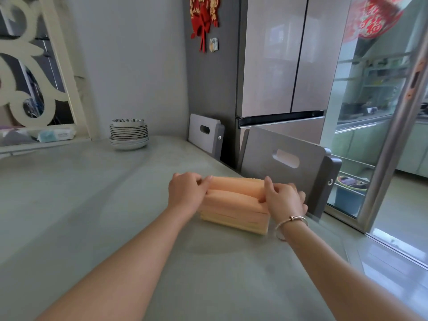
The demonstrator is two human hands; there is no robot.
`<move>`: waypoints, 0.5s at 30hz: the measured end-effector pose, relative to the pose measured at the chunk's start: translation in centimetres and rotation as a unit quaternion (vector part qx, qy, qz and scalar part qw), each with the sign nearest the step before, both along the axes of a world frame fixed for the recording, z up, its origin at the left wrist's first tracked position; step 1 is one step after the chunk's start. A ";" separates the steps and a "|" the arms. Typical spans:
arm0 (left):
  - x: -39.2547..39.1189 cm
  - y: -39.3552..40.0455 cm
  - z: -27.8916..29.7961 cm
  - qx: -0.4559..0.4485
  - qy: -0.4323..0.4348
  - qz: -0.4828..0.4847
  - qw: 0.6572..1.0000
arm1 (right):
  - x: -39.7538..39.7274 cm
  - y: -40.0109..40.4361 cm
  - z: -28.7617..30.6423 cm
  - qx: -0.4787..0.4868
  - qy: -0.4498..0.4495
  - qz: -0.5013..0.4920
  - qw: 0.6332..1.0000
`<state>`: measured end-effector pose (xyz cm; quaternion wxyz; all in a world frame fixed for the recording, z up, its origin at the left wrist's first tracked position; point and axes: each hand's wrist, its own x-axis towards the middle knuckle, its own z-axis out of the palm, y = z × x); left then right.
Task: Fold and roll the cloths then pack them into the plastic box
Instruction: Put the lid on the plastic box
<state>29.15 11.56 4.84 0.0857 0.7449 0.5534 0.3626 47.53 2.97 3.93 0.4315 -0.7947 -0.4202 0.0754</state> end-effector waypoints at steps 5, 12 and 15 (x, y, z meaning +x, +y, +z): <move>3.0 2.4 -0.9 -0.095 -0.026 0.052 0.994 | 1.0 1.8 -0.6 -0.006 0.093 -0.047 0.995; 1.9 2.9 -2.1 -0.207 -0.151 -0.094 0.962 | 0.5 2.6 -1.3 0.072 0.132 -0.017 0.989; -0.5 2.1 -2.1 -0.199 -0.152 -0.076 0.965 | -1.1 2.9 -1.2 0.068 0.106 0.029 0.992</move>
